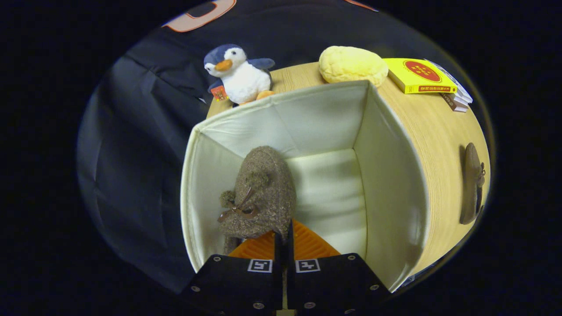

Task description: Open the storage box then place both shoes into the box .Put the left shoe in first, then the right shoe, with the right side of both shoes facing outward in a uniform manner.

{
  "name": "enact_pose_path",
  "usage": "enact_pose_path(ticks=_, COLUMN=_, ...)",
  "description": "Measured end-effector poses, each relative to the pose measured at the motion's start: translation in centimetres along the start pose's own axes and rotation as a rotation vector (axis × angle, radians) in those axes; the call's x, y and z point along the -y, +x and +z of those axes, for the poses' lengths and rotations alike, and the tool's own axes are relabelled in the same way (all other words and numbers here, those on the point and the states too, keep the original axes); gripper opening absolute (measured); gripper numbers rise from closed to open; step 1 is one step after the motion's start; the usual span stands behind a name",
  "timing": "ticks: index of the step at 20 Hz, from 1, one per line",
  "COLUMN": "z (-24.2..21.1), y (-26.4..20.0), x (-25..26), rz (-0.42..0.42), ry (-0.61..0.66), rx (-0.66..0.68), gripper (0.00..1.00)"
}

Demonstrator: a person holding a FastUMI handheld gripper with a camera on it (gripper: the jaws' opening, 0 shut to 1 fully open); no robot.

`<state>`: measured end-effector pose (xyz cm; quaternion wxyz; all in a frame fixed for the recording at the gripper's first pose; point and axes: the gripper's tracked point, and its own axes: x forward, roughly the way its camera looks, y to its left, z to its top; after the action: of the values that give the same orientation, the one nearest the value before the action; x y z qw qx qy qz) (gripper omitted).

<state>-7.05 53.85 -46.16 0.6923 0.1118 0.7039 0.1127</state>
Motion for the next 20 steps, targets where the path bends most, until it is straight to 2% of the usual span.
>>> enact_pose_path(ticks=4, z=-1.1, y=0.5, x=-0.5, rz=0.011, ry=-0.069, rx=-0.045, gripper=0.17)
enact_pose_path(ticks=6, z=-1.2, y=-1.0, x=-0.6, rz=0.049, ry=-0.085, rx=-0.050, gripper=0.28)
enact_pose_path(ticks=9, z=-0.2, y=-5.2, x=-1.6, rz=0.179, ry=-0.078, rx=-0.004, gripper=0.53)
enact_pose_path(ticks=11, z=0.8, y=-8.6, x=-1.8, rz=0.240, ry=-0.096, rx=0.037, gripper=0.65)
enact_pose_path(ticks=16, z=3.2, y=-16.4, x=0.8, rz=0.321, ry=-0.141, rx=0.166, gripper=0.77)
enact_pose_path(ticks=20, z=4.5, y=-20.1, x=7.2, rz=0.269, ry=-0.180, rx=0.263, gripper=0.87)
